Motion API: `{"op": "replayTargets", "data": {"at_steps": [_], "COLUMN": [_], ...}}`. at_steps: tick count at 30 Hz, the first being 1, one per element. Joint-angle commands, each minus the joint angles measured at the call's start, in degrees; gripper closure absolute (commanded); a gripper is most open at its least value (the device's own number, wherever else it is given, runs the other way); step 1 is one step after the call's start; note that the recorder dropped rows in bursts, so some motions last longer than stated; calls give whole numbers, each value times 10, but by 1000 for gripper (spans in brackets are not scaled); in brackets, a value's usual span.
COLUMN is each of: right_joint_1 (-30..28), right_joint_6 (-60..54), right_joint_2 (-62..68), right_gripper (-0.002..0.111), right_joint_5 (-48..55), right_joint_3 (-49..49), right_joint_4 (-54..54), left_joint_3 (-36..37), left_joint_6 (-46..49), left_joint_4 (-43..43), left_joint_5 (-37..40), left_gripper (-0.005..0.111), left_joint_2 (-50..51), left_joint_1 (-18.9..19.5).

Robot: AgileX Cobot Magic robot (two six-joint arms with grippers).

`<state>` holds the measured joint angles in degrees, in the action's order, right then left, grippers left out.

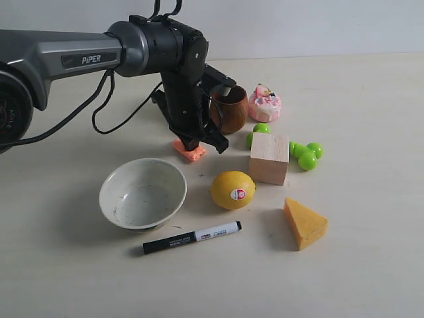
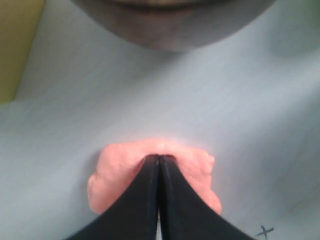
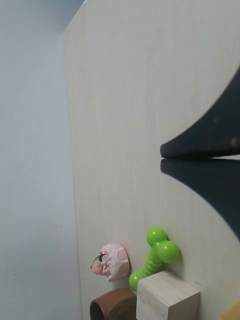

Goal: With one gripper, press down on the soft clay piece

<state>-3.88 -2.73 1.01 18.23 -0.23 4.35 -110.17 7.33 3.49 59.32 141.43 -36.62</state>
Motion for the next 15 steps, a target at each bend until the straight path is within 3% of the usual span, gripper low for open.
{"op": "replayTargets", "data": {"at_steps": [1,15], "right_joint_1": [3,3], "right_joint_6": [-3,-3], "right_joint_2": [-3,-3], "right_gripper": [108,108], "right_joint_5": [-3,-3], "right_joint_3": [2,2], "right_joint_4": [0,0], "left_joint_3": [40,40], "left_joint_6": [-4,-13], "left_joint_4": [-11,-6], "left_joint_5": [27,26], "left_gripper": [107,107], "left_joint_2": [93,30], "left_joint_1": [7,7]}}
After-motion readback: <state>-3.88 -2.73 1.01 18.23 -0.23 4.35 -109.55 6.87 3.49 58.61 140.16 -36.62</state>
